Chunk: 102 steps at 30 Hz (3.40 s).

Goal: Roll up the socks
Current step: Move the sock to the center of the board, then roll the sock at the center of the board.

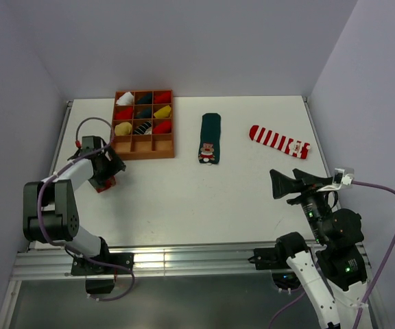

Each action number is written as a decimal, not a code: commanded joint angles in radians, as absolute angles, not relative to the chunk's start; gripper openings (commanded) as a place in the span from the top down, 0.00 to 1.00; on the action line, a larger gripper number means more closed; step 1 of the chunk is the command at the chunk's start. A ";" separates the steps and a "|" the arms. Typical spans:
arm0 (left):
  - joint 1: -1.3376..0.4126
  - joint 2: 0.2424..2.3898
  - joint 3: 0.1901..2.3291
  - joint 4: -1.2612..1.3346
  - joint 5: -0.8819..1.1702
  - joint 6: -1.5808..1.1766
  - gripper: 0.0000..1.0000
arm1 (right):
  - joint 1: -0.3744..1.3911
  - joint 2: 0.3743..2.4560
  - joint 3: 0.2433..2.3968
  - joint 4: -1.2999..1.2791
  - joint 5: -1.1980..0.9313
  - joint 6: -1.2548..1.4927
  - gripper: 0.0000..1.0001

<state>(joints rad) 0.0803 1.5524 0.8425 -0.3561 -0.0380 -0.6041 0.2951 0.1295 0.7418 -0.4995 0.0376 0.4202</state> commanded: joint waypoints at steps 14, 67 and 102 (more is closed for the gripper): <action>-0.799 1.725 1.113 -0.322 0.016 -1.099 0.00 | 0.308 0.121 0.736 -0.480 0.057 0.397 0.01; -1.034 2.154 1.608 -0.660 -0.561 -0.773 0.54 | 0.308 0.233 0.713 -0.500 0.009 0.422 0.04; -0.836 1.873 1.075 -0.049 0.138 -0.861 1.00 | 0.347 0.584 0.520 -0.244 -0.150 0.658 0.21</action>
<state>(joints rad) -0.8326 1.8874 1.1164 -0.1234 0.0433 -0.8425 0.3141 0.5343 0.5373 -0.3599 -0.1539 0.5922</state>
